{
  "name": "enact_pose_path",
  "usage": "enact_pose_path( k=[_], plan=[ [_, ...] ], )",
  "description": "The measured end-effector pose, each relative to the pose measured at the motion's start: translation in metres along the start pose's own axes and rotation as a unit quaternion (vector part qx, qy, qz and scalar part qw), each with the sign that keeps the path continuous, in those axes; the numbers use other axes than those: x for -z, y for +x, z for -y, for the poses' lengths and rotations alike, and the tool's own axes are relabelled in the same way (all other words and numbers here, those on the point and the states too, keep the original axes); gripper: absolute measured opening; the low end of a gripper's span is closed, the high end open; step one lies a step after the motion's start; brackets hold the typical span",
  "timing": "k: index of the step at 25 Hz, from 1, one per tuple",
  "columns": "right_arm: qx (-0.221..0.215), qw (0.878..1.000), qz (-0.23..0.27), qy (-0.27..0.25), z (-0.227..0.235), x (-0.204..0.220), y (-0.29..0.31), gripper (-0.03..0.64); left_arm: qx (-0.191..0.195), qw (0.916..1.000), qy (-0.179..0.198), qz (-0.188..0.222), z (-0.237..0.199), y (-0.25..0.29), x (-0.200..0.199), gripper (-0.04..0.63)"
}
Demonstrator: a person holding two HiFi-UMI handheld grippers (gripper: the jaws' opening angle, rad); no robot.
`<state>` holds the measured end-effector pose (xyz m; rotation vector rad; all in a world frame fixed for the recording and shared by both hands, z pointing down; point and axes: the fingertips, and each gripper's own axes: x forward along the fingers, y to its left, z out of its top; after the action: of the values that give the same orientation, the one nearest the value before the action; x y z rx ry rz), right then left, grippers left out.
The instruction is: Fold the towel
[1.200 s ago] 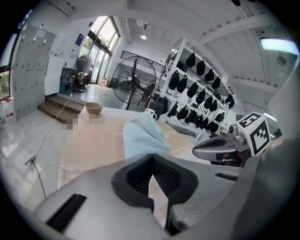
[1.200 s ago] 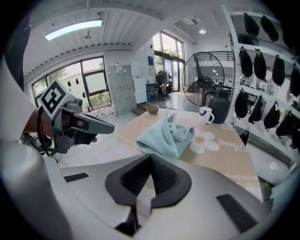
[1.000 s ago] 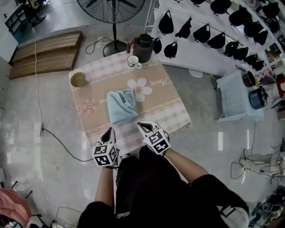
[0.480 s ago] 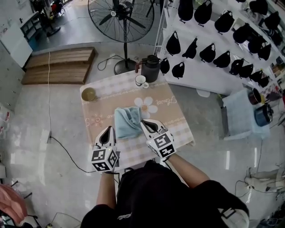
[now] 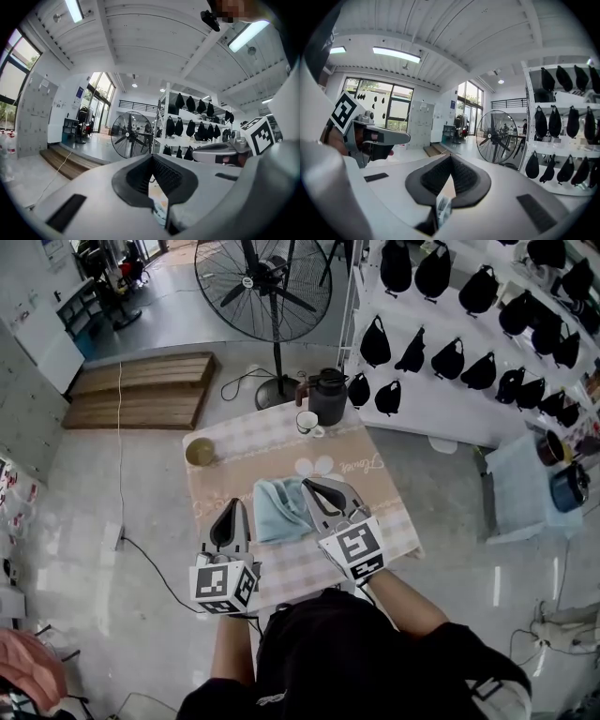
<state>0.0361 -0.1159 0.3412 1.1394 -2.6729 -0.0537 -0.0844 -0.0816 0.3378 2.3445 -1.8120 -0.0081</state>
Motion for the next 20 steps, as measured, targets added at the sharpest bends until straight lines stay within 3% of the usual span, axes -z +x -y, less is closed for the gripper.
enact_pose_path(
  k=[5, 20],
  plan=[
    [0.008, 1.0, 0.018, 0.002, 0.007, -0.015, -0.011, 0.002, -0.017, 0.9994, 0.031, 0.004, 0.001, 0.001, -0.005, 0.005],
    [0.021, 0.999, 0.022, 0.019, 0.031, -0.003, -0.024, 0.002, -0.008, 0.9996, 0.028, 0.005, 0.015, 0.009, -0.007, 0.005]
  ],
)
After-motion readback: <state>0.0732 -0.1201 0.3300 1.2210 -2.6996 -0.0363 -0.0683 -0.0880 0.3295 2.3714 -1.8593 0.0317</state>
